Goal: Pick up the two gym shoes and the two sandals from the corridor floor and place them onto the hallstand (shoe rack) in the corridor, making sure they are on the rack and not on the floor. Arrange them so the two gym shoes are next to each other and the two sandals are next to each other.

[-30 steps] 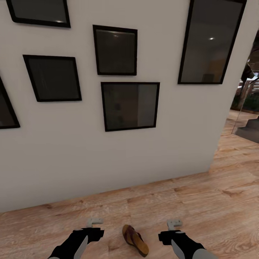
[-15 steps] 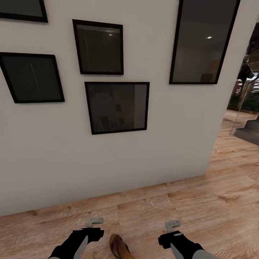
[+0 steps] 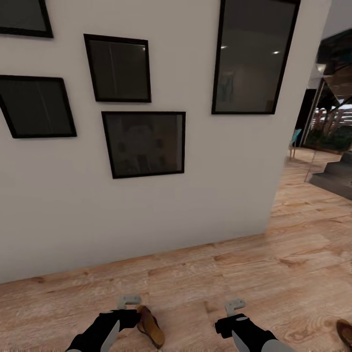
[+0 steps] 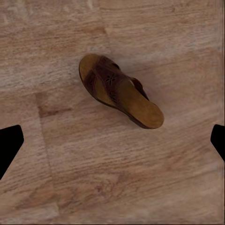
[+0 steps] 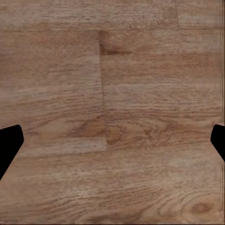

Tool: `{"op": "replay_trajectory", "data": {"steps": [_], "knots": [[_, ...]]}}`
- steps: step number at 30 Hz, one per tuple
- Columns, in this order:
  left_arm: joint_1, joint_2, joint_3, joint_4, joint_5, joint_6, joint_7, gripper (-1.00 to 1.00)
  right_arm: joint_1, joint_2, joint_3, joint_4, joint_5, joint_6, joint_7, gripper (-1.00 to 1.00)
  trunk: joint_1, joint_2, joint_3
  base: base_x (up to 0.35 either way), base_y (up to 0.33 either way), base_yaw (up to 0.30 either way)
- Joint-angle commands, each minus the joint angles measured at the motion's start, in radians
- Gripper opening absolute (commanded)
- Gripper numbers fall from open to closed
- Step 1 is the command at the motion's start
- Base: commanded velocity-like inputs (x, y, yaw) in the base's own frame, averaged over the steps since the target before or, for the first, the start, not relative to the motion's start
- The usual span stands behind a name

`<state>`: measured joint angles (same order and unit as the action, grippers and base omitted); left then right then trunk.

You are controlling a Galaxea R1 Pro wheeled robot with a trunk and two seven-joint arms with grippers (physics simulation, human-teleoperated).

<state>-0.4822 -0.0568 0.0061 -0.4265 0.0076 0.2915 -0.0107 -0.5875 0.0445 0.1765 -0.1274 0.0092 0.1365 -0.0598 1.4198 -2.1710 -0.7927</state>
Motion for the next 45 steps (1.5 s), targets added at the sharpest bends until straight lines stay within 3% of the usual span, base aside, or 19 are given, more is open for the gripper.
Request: {"op": "replay_trajectory", "data": {"steps": [1, 7, 17, 45], "knots": [[0.000, 0.000, 0.000, 0.000, 0.000, 0.000, 0.000, 1.00, 0.000, 0.000, 0.000, 0.000, 0.000, 0.000, 0.000, 1.00, 0.000, 0.000, 0.000, -0.223, -0.273, 0.000], [0.000, 0.000, 0.001, 0.000, 0.000, -0.001, 0.000, 1.00, 0.000, 0.000, 0.001, 0.000, 0.000, 0.000, 0.000, 1.00, 0.000, 0.000, 0.000, -0.149, -0.279, 0.000], [0.000, 0.000, 0.001, 0.000, 0.000, -0.003, 0.000, 1.00, 0.000, 0.000, 0.001, 0.000, 0.000, 0.000, 0.000, 1.00, 0.000, 0.000, 0.000, 0.129, -0.269, 0.069], [0.000, 0.000, 0.002, 0.000, 0.000, -0.006, 0.001, 1.00, 0.000, 0.000, 0.001, 0.001, 0.000, 0.000, 0.000, 1.00, 0.000, 0.000, 0.005, 0.014, -0.042, 0.272]]}}
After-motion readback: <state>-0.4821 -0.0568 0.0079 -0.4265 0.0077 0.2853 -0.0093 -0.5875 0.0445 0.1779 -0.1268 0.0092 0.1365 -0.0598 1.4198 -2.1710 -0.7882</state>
